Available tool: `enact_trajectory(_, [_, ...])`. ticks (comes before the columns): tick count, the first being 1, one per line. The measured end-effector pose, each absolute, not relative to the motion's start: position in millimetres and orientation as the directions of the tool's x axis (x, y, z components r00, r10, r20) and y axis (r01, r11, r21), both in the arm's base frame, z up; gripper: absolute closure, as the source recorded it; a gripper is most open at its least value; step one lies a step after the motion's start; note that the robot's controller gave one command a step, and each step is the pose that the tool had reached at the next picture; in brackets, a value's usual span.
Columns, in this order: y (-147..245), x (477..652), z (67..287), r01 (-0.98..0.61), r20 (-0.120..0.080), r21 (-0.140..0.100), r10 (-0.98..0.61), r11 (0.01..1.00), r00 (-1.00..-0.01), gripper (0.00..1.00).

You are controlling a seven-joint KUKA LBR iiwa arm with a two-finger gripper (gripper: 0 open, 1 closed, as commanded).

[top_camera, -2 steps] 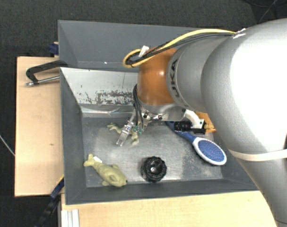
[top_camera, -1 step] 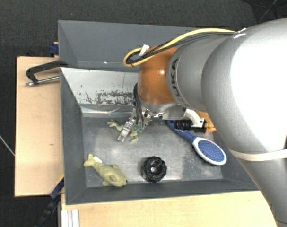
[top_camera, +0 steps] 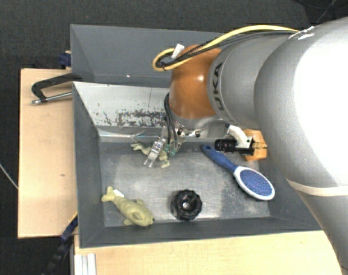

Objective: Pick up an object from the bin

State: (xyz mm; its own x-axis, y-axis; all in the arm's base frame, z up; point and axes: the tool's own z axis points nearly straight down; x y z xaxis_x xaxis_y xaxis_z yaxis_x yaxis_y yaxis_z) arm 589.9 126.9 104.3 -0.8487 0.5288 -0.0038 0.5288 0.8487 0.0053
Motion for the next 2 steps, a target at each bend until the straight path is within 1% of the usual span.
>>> enact_trajectory(1, [128.1,592.0,159.3,0.527,-0.006,0.008,0.527,0.85,-0.85,1.0])
enact_trajectory(2, [128.7,593.0,167.0,0.525,-0.003,0.005,0.525,0.851,-0.851,1.0])
